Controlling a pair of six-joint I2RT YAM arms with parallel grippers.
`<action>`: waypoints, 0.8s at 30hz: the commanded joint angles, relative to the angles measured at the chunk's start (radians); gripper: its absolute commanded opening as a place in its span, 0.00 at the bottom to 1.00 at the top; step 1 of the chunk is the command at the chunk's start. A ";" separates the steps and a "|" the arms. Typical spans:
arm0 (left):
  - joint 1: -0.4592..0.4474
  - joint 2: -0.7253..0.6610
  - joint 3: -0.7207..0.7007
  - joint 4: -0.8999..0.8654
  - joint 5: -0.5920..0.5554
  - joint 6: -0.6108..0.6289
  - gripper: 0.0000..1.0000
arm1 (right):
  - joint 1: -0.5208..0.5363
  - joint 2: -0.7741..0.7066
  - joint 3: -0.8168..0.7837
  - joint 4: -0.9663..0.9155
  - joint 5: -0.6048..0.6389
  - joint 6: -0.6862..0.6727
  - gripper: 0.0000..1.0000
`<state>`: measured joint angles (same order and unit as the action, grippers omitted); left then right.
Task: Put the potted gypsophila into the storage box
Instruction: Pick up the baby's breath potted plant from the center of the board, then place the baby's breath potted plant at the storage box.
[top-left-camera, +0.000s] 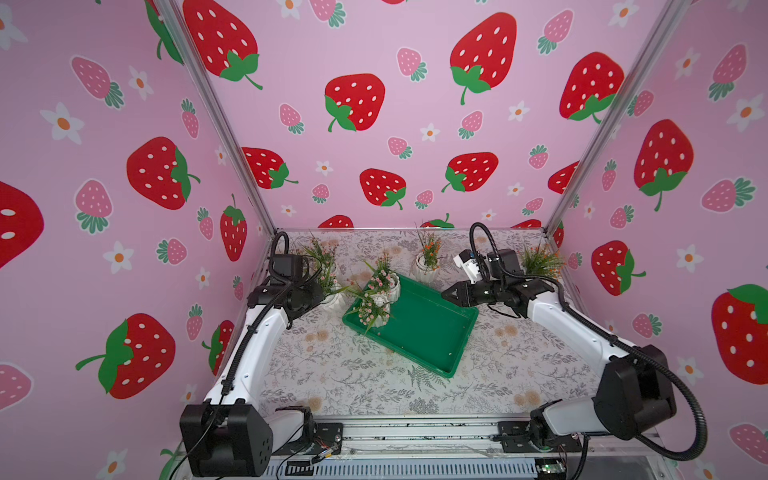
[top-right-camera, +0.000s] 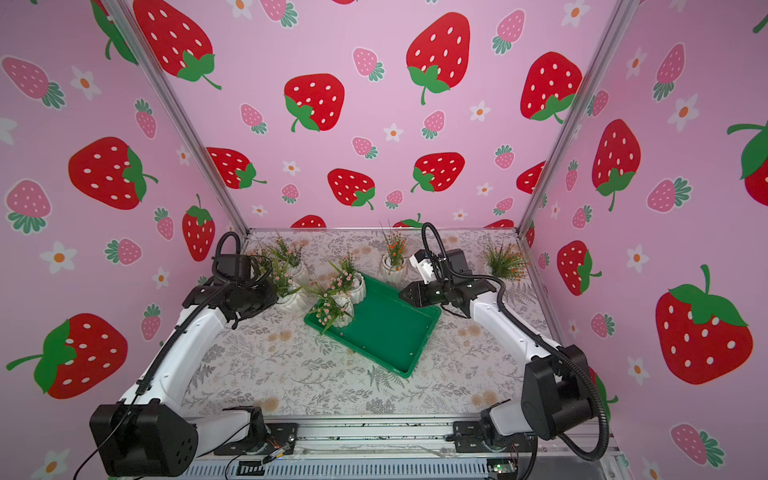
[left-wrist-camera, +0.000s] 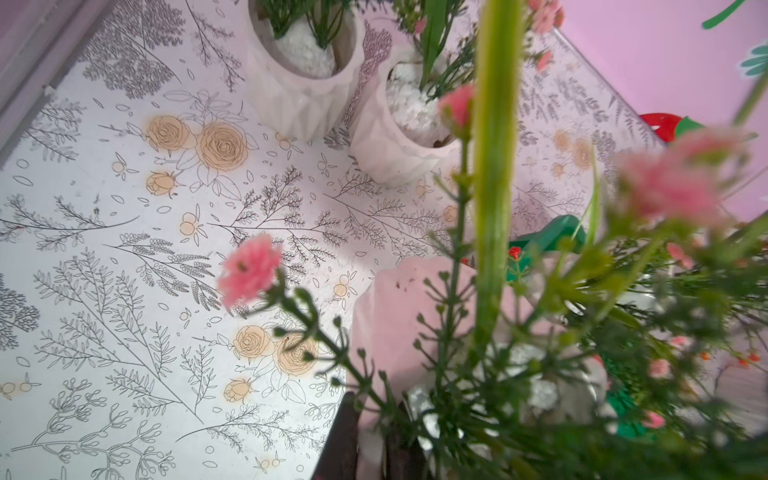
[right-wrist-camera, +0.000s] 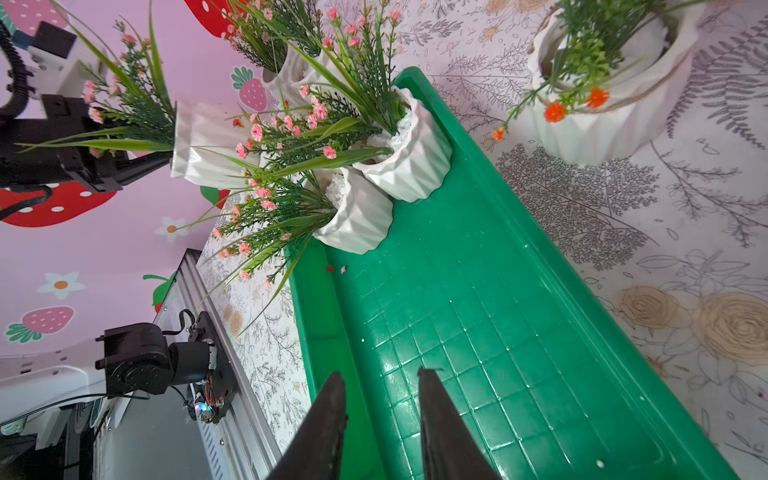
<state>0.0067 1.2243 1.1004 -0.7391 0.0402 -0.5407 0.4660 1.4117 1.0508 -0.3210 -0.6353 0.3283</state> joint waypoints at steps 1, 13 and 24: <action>-0.023 -0.017 0.087 -0.054 -0.016 0.018 0.00 | -0.009 -0.033 -0.024 -0.010 0.018 0.011 0.33; -0.268 0.005 0.336 -0.149 -0.097 0.133 0.00 | -0.051 -0.088 -0.058 -0.016 0.003 0.054 0.32; -0.418 0.058 0.434 -0.083 -0.058 0.188 0.00 | -0.111 -0.182 -0.115 -0.027 -0.040 0.081 0.32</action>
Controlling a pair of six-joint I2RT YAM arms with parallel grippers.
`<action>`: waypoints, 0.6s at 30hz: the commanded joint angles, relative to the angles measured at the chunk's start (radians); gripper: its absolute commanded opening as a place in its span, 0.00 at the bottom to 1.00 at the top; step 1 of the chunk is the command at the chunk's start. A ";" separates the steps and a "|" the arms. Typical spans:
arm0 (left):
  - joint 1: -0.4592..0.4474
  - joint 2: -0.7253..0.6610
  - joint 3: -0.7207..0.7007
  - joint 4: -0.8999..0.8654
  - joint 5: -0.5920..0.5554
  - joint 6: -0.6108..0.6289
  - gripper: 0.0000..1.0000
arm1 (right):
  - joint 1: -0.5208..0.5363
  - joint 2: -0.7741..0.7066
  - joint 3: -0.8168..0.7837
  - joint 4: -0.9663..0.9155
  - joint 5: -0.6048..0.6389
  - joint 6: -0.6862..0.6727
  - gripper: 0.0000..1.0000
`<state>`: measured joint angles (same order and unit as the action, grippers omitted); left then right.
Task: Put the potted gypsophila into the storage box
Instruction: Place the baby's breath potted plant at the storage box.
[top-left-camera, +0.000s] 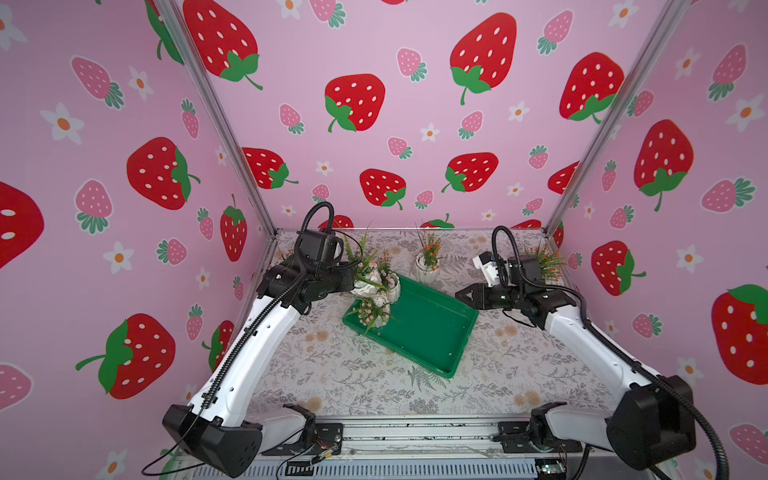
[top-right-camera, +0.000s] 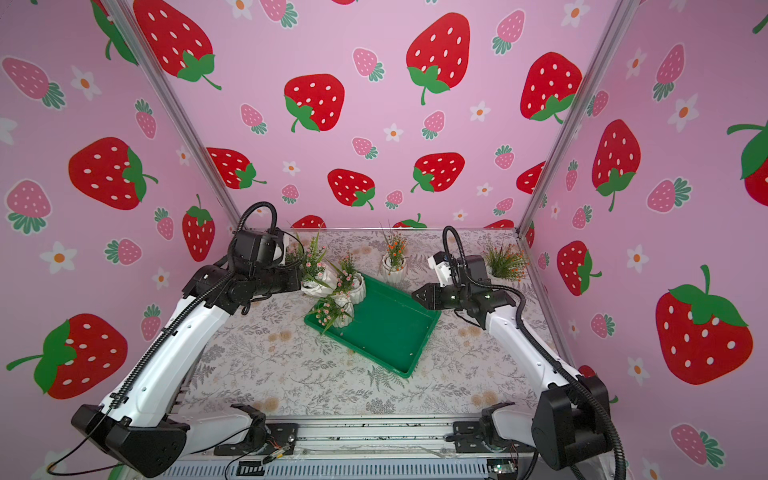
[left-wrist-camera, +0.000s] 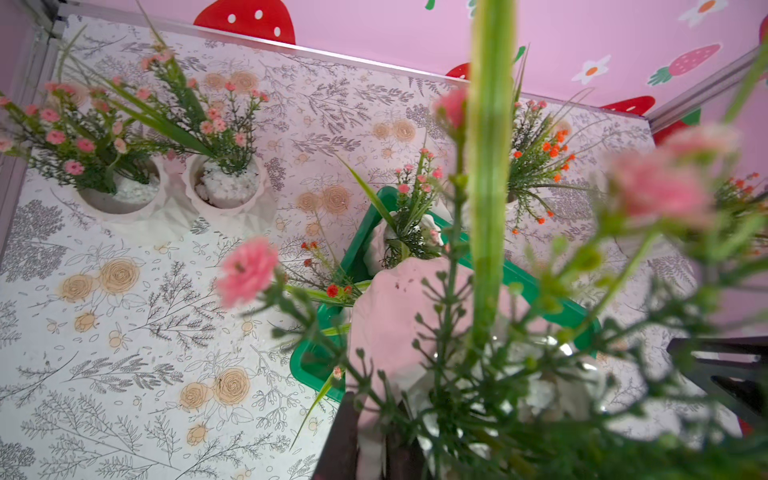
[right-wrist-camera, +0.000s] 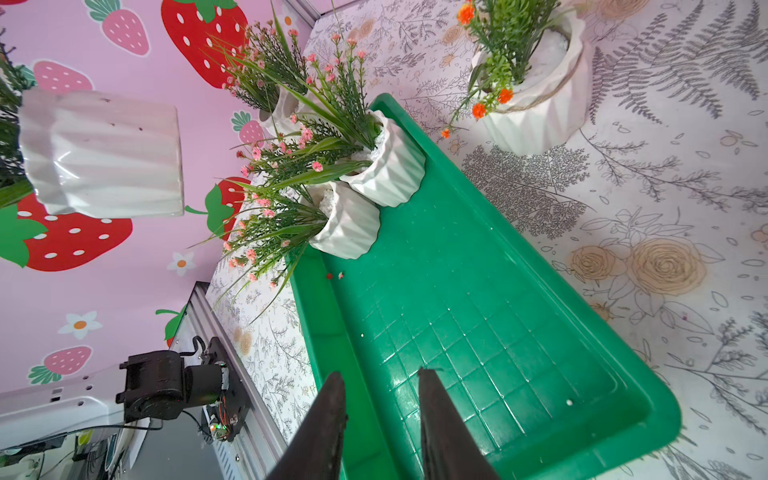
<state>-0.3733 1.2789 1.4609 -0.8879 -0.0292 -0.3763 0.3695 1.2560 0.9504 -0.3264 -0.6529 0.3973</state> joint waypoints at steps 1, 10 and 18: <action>-0.053 0.010 0.081 0.072 0.016 0.028 0.00 | -0.019 -0.034 -0.018 -0.023 -0.025 0.012 0.33; -0.204 0.132 0.164 0.123 0.041 0.098 0.00 | -0.089 -0.103 -0.060 -0.050 -0.068 0.044 0.32; -0.266 0.238 0.213 0.146 0.074 0.118 0.00 | -0.149 -0.163 -0.108 -0.079 -0.084 0.046 0.32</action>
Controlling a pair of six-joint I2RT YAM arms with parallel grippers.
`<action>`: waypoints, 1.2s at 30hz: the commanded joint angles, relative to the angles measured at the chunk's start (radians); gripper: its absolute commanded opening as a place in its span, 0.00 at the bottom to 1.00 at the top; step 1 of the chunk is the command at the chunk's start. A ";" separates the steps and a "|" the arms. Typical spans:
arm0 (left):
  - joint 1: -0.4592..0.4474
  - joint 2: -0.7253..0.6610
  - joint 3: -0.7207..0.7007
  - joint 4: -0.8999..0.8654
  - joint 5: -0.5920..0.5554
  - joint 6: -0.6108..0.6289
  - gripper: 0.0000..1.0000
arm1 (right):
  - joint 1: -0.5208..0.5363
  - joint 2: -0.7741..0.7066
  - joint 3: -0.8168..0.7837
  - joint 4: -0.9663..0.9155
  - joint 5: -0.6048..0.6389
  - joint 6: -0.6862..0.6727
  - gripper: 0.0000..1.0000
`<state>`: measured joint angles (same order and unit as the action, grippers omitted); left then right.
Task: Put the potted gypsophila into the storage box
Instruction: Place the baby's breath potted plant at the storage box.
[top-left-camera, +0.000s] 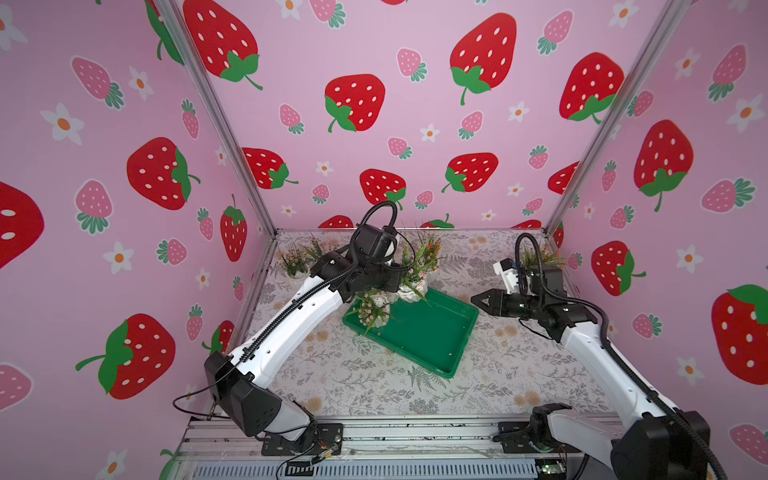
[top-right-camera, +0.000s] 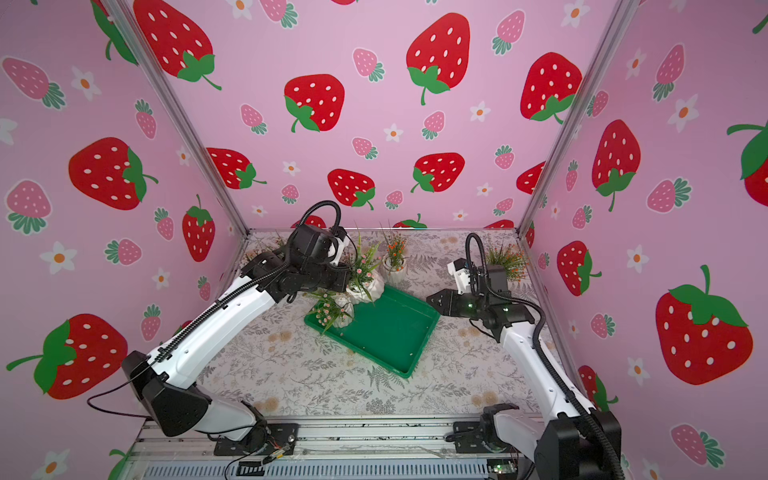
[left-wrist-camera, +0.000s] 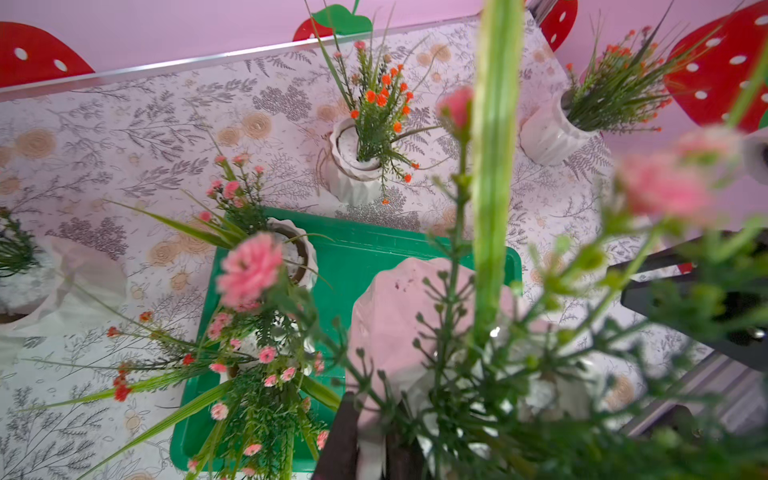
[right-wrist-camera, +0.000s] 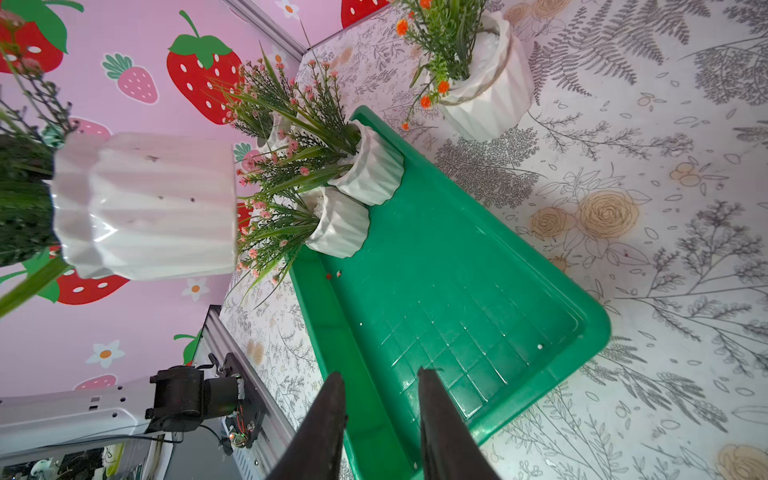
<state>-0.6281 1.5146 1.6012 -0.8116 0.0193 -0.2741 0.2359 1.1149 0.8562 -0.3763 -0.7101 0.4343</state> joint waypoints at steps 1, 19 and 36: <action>-0.016 0.014 0.079 0.074 0.029 0.019 0.00 | -0.022 -0.028 -0.018 -0.032 -0.028 0.012 0.33; -0.047 0.274 0.183 0.009 0.037 0.057 0.00 | -0.107 -0.063 -0.067 -0.039 -0.073 0.000 0.33; -0.039 0.404 0.185 0.034 -0.094 0.058 0.00 | -0.115 -0.039 -0.077 -0.028 -0.071 -0.011 0.33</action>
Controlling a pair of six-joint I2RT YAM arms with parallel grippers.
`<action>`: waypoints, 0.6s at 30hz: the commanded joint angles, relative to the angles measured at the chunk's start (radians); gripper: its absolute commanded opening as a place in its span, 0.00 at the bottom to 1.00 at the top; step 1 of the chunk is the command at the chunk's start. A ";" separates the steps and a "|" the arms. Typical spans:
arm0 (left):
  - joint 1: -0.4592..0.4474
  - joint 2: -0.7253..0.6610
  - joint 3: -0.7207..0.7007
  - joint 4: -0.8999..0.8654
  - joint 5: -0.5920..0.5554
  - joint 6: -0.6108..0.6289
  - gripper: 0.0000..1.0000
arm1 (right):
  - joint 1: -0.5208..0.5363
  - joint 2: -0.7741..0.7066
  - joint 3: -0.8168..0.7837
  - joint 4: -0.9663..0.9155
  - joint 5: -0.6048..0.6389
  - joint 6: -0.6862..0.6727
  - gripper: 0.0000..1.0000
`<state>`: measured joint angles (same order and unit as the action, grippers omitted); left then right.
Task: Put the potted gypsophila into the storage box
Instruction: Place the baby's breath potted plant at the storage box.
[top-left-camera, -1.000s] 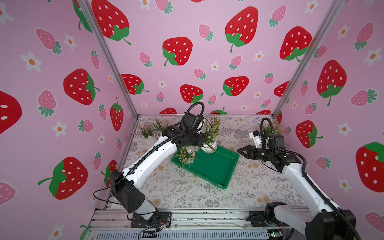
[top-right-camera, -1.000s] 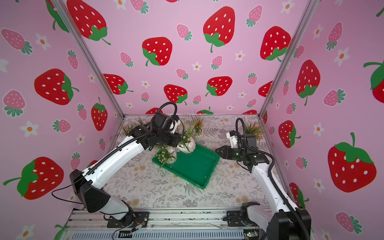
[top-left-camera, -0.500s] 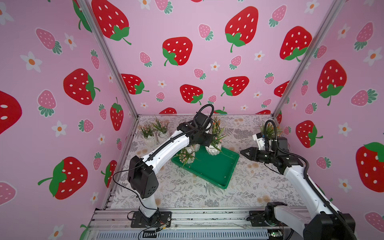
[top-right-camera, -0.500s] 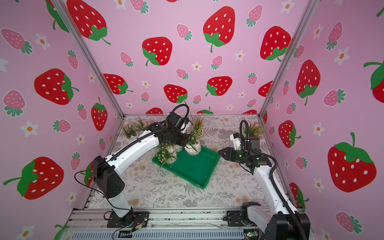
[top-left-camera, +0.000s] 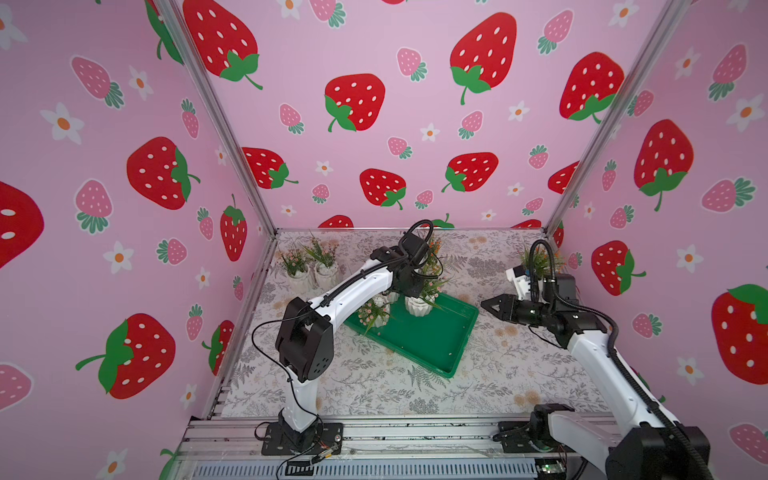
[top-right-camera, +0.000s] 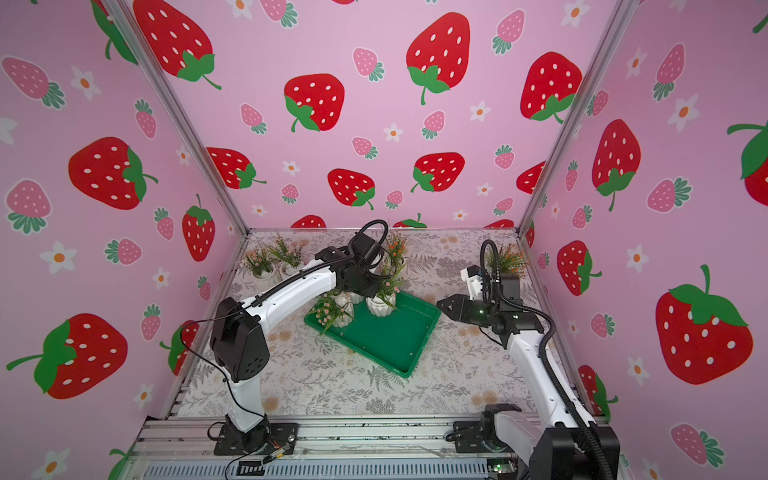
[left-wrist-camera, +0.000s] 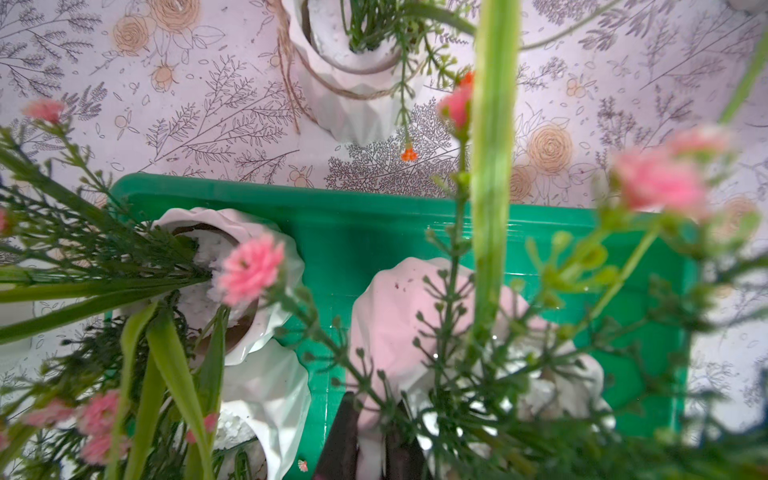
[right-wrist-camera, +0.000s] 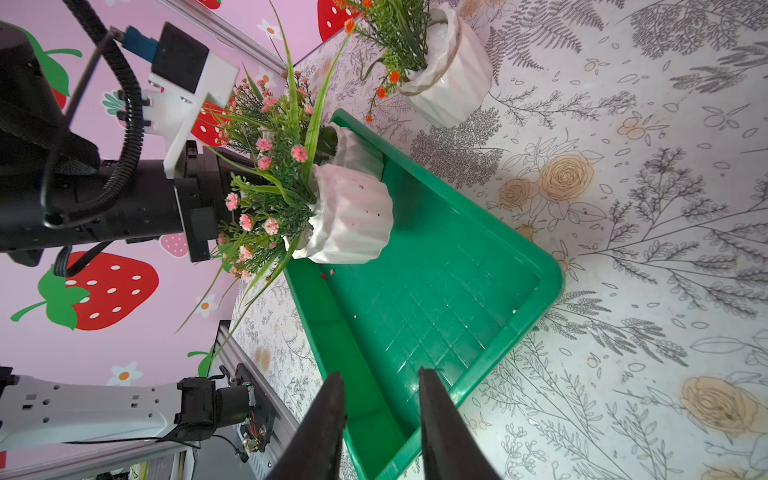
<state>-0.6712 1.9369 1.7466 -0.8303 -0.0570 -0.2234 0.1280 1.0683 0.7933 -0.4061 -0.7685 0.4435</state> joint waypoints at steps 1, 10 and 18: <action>0.008 -0.018 0.034 0.061 -0.015 0.006 0.00 | -0.007 0.010 -0.014 0.002 -0.012 -0.022 0.33; 0.039 0.000 -0.015 0.106 0.004 0.000 0.00 | -0.007 0.027 -0.017 0.006 -0.006 -0.034 0.33; 0.056 0.011 -0.063 0.152 0.006 0.002 0.00 | -0.007 0.062 -0.022 0.034 -0.030 -0.020 0.33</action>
<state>-0.6186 1.9488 1.6848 -0.7341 -0.0593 -0.2237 0.1280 1.1259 0.7788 -0.3923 -0.7761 0.4259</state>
